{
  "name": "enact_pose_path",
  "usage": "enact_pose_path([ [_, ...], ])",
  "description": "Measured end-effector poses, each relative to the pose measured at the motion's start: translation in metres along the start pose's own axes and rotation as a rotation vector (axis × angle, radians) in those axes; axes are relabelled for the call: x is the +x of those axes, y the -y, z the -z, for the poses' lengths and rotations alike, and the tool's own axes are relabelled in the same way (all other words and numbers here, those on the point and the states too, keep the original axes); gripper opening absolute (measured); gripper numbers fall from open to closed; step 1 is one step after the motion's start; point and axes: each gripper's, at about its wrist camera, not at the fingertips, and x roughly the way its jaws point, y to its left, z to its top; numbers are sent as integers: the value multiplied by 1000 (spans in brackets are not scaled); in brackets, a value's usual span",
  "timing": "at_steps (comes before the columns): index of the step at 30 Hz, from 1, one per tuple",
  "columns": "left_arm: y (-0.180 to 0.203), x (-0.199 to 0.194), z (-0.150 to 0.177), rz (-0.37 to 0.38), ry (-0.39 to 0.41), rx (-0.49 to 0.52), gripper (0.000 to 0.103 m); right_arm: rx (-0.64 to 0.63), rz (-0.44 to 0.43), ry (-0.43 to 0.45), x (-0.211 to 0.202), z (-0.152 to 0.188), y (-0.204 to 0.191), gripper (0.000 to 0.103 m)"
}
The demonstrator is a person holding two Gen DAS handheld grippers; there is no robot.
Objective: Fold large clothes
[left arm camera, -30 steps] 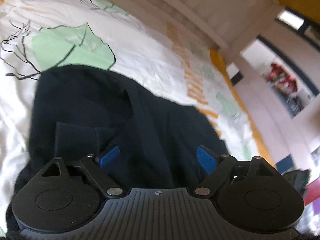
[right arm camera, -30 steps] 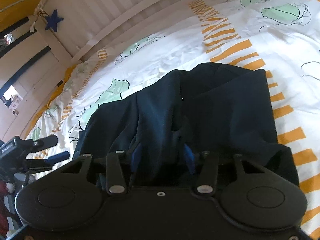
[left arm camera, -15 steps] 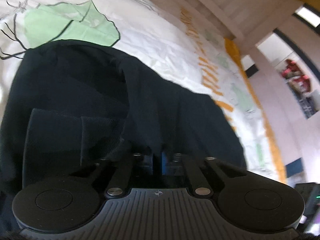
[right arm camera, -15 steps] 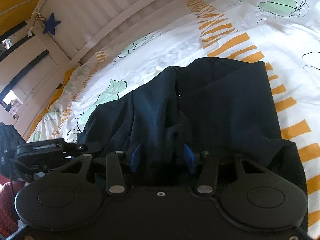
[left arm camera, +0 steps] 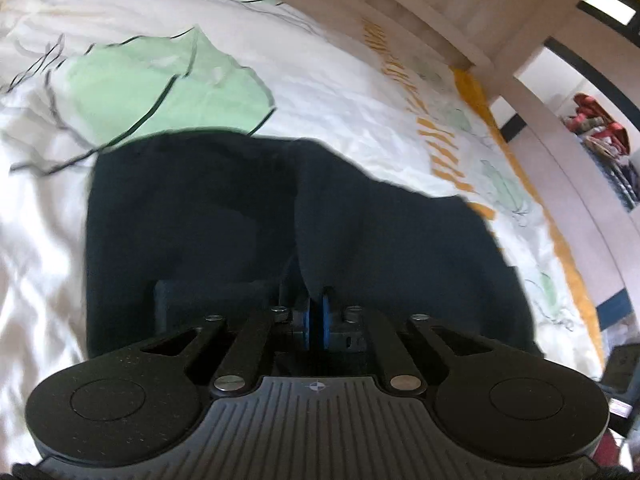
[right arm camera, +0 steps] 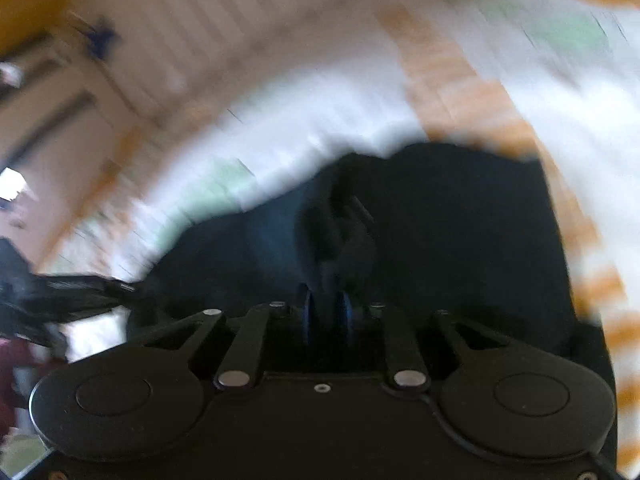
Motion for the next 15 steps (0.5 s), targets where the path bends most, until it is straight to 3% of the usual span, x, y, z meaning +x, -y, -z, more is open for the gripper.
enact_pose_path([
  [2,-3,-2,3,10,25,-2,10,2,-10,12,-5,1,1,36],
  [4,1,-8,2,-6,42,6,13,-23,13,19,-11,-4,-5,49],
  [7,17,-27,1,-80,137,71,30,-83,45,90,-27,-3,-15,59],
  [10,38,-50,7,-119,222,154,41,-132,85,188,-47,-1,-27,60],
  [15,73,-56,21,-92,228,266,51,-262,57,260,-58,3,-61,60],
])
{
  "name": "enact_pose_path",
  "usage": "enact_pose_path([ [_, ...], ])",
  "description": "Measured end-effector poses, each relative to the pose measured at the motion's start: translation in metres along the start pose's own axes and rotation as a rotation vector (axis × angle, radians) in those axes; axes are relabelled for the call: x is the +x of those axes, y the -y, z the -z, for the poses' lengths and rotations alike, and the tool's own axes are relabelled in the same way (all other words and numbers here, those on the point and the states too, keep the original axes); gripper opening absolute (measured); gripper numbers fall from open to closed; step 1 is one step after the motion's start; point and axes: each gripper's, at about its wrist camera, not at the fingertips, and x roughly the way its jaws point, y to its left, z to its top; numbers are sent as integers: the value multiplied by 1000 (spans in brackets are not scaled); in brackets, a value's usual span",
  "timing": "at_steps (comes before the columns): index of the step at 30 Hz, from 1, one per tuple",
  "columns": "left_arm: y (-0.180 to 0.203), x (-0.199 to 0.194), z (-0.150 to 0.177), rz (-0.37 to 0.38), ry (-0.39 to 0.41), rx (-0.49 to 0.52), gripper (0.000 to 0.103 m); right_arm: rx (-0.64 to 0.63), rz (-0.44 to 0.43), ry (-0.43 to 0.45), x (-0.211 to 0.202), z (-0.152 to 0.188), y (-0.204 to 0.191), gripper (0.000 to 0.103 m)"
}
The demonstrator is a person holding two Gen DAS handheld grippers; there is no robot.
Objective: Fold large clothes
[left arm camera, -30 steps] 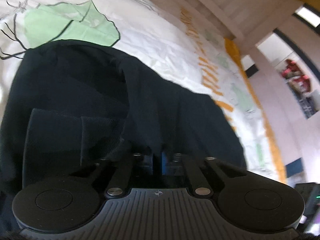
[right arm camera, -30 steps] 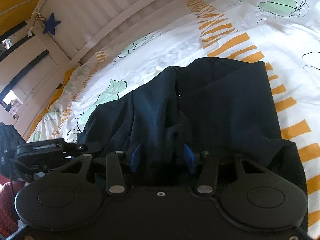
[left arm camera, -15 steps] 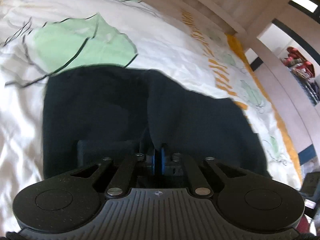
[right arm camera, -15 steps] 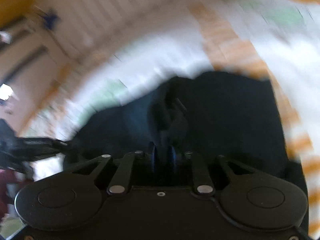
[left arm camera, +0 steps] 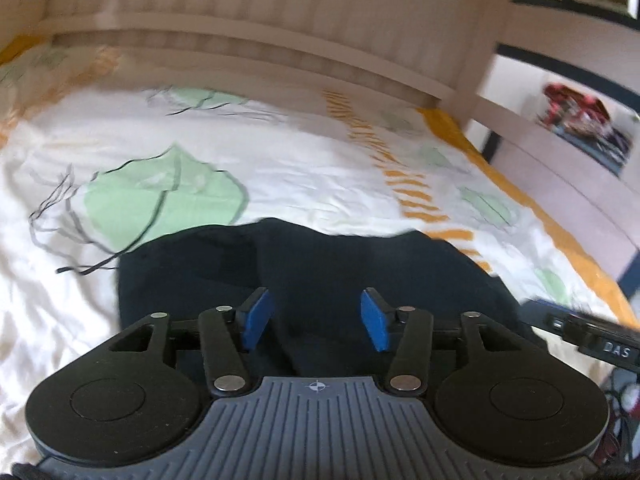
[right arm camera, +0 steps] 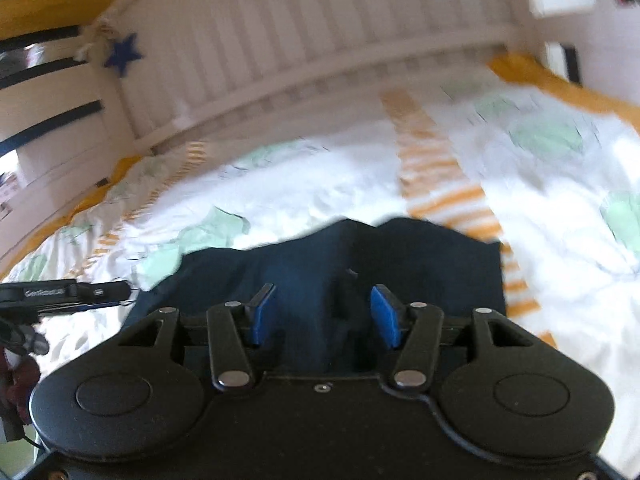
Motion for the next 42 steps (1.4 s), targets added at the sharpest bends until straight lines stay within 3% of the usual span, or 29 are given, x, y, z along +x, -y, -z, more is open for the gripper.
enact_pose_path([
  [3,17,9,14,-5,-54,90,55,-91,-36,-52,8,7,-24,60],
  [7,15,30,44,-71,-189,134,57,-153,-26,-217,31,40,-40,60],
  [9,10,33,55,-70,-181,127,59,-156,-15,-261,39,53,-41,61],
  [15,12,33,56,-79,-162,125,68,-174,-3,-245,38,56,-49,64],
  [17,13,31,57,-57,-158,115,77,-153,-22,-233,37,58,-47,71],
  [19,15,29,59,-45,-164,136,88,-129,-40,-225,35,59,-48,91],
  [20,19,28,59,-46,-168,153,91,-120,-43,-225,33,60,-48,97],
  [22,26,22,59,-61,-161,180,103,-100,-48,-220,25,64,-45,101],
  [35,16,-60,59,-53,-128,55,103,30,3,-101,-42,55,-41,102],
  [42,2,-99,67,-46,-149,15,103,140,78,-141,-84,58,-25,102],
])
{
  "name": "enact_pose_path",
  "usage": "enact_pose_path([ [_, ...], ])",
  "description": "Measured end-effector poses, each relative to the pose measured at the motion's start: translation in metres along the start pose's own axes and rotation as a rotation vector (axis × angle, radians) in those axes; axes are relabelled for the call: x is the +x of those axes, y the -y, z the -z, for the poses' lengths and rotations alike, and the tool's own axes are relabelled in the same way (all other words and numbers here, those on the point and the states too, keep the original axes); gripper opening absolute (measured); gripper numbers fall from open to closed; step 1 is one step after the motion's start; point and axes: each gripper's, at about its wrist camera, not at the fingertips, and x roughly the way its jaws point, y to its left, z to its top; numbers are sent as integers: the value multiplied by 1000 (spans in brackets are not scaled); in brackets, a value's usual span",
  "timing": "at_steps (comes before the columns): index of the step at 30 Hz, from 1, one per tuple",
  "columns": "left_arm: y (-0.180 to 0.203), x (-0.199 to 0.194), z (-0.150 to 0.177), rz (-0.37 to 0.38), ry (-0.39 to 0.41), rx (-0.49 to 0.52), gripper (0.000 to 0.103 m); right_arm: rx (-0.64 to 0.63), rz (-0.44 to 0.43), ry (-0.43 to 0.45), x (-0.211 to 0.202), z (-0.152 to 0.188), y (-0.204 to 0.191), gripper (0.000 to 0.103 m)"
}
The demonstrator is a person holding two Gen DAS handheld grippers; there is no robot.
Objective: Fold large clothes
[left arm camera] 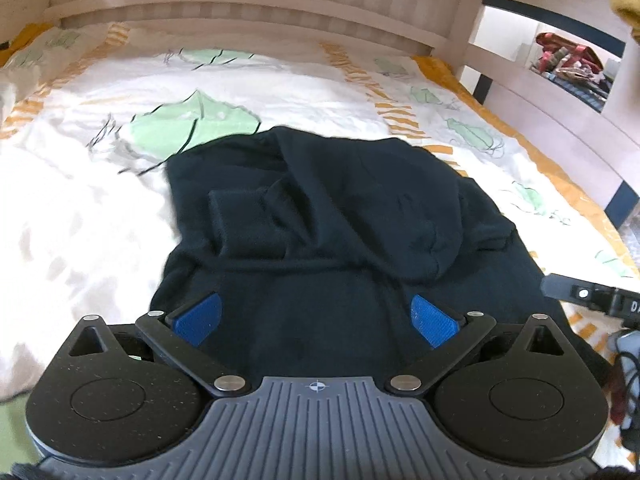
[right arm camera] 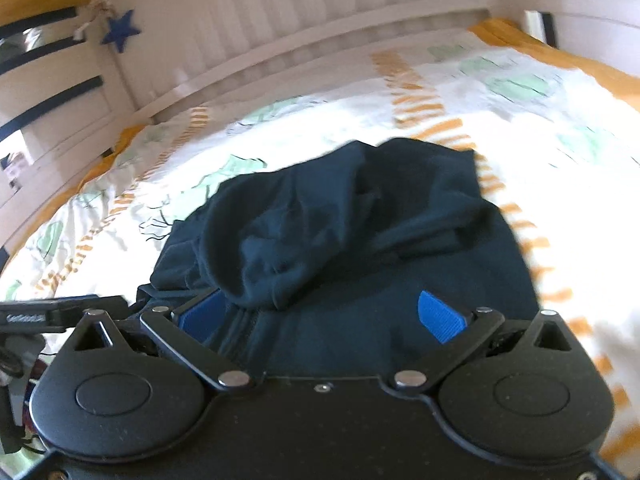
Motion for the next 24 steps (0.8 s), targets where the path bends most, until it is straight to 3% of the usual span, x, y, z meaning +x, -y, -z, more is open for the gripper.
enact_pose_path([
  [7,-19,-17,21,-16,-70,-60,103,110,133,-137,-29,7,36,102],
  [11,-25,-18,34,-36,-131,-68,103,189,156,-206,-38,12,51,102],
  [24,-50,-14,70,-67,-249,-112,103,126,186,-316,-20,23,58,102],
])
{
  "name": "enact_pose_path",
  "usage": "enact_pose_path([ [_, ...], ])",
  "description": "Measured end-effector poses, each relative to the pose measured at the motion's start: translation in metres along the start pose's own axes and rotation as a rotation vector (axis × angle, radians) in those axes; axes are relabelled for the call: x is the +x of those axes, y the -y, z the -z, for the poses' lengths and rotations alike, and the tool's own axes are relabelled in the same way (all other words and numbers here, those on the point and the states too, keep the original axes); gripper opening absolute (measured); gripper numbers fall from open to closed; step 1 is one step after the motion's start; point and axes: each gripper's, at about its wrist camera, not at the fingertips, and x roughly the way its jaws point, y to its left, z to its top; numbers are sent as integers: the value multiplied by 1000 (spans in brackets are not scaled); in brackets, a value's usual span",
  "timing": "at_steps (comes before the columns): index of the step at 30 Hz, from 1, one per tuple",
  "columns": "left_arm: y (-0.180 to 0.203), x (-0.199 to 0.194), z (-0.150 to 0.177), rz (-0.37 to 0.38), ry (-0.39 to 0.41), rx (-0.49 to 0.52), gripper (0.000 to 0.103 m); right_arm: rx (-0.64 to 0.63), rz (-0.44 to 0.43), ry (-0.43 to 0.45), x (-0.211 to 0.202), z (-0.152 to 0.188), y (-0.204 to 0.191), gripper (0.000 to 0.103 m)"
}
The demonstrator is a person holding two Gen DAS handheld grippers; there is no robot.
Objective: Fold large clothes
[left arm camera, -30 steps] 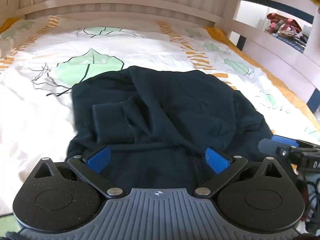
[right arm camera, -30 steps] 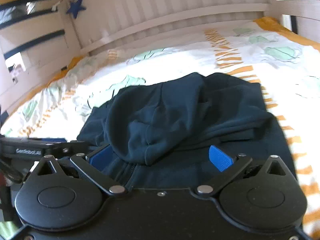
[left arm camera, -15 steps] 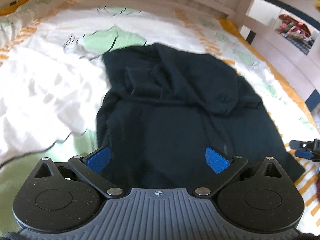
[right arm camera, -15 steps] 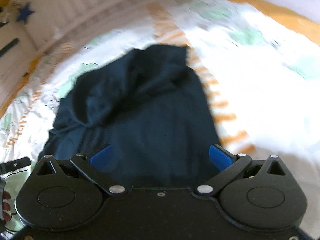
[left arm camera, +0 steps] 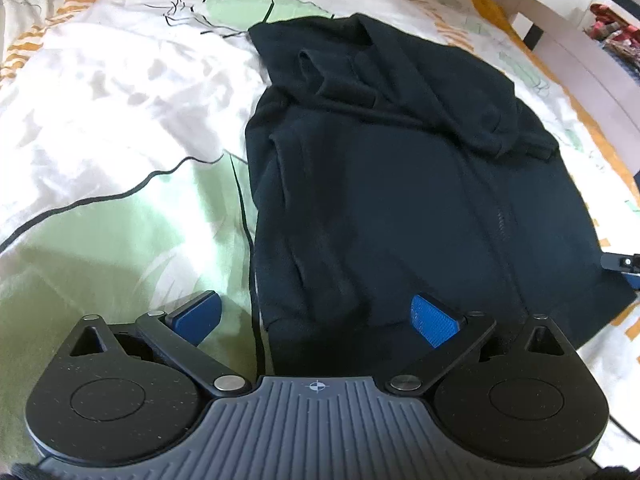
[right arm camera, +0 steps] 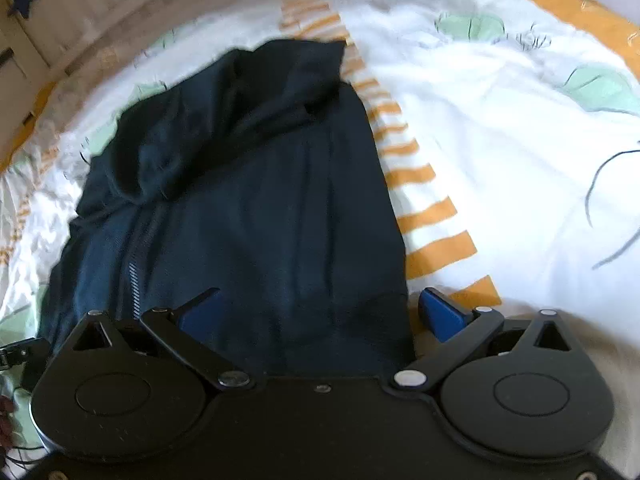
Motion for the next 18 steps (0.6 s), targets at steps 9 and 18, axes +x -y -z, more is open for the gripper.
enact_pose_path([
  [9,-3,13,0,36,-57,-7,103,19,-96,-93,1,-1,13,102],
  [18,4,15,1,59,-75,12,103,10,-181,-148,-5,1,14,102],
])
